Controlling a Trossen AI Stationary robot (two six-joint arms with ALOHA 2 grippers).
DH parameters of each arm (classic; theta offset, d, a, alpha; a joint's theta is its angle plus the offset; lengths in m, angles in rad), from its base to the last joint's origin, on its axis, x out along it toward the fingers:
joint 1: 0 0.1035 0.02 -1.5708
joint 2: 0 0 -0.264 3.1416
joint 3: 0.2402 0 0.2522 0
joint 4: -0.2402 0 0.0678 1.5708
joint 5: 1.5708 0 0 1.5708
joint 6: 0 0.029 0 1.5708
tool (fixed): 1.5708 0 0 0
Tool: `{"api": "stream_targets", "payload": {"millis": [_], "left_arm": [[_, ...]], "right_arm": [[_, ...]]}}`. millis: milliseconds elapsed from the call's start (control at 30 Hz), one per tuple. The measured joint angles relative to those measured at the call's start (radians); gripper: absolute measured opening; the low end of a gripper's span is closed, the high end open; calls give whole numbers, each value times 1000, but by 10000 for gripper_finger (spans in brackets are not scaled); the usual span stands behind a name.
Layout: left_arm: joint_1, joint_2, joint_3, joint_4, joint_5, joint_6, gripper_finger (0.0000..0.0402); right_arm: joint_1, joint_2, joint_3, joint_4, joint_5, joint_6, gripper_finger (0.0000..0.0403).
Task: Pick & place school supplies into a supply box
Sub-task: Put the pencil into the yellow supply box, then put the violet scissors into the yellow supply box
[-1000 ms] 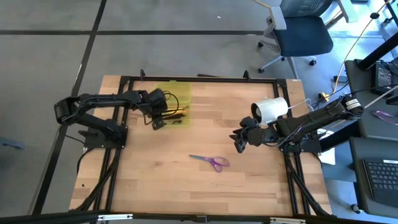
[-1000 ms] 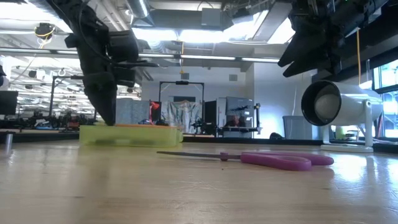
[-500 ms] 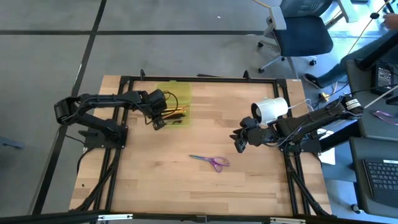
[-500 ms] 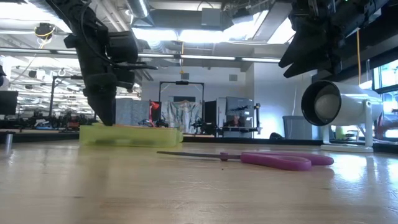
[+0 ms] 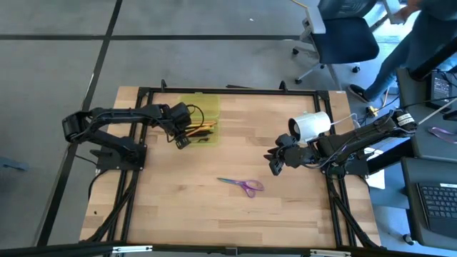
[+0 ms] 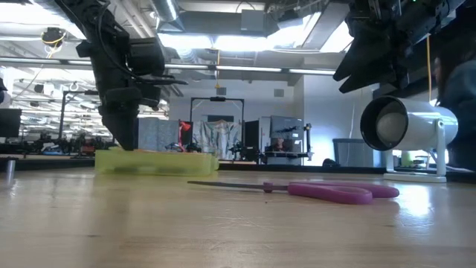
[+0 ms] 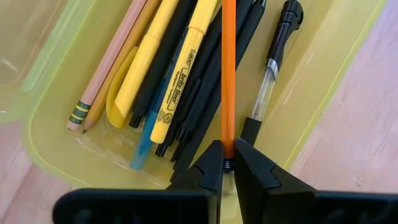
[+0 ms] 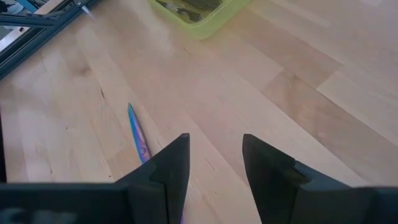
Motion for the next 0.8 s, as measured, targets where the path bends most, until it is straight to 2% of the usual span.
{"api": "stream_targets", "payload": {"millis": [367,700,800], "left_arm": [[0,0,0,1,-12,26,28],[0,0,11,-38,-14,54,97],[-4,-9,50,-48,-39,87,115]], "right_arm": [[0,0,0,0,0,0,152],[0,0,0,0,-7,-3,152],[0,0,0,2,-31,-64,152]]}}
